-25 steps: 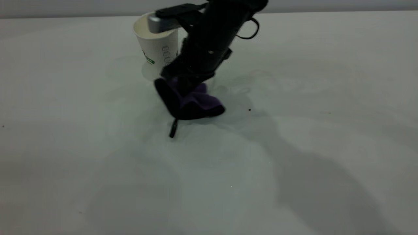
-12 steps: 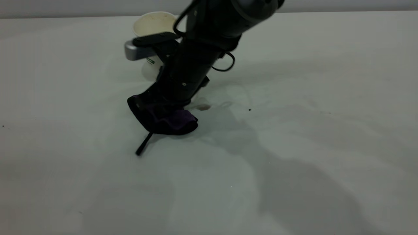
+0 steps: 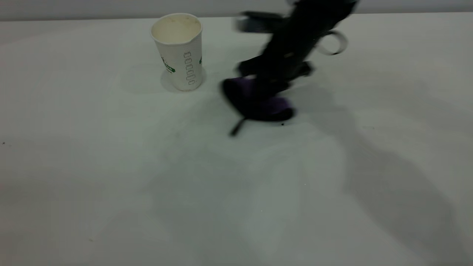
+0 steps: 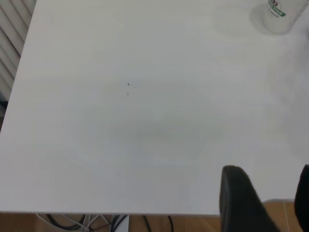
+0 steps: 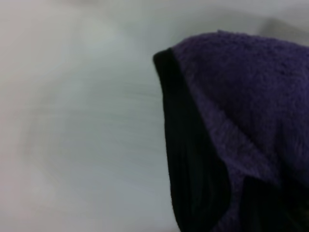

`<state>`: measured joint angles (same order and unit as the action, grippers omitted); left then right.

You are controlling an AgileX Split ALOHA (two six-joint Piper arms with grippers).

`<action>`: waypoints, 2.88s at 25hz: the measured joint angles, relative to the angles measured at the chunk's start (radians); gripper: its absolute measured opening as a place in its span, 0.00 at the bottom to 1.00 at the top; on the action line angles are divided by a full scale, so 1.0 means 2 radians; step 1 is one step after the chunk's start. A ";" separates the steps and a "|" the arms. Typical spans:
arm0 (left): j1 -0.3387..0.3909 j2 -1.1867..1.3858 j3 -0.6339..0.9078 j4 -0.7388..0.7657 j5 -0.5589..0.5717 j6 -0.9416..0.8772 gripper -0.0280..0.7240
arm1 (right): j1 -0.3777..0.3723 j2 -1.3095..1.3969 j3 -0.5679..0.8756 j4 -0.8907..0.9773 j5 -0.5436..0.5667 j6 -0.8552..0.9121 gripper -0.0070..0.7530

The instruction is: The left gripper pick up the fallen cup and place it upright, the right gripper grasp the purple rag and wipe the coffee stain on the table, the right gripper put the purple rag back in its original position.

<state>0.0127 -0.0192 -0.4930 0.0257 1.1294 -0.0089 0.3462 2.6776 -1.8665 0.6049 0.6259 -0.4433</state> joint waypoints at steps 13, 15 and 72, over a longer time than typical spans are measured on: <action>0.000 0.000 0.000 0.000 0.000 0.000 0.50 | -0.162 -0.022 0.000 -0.189 0.133 0.158 0.26; 0.000 0.000 0.000 0.000 0.000 0.000 0.50 | -0.172 -0.034 0.003 -0.215 0.137 0.153 0.47; 0.000 0.000 0.000 0.000 0.000 0.000 0.50 | -0.149 -1.228 0.643 -0.242 0.302 0.129 0.81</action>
<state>0.0127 -0.0192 -0.4930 0.0257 1.1294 -0.0086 0.0480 0.2209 -0.5800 0.1199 1.2292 -0.1845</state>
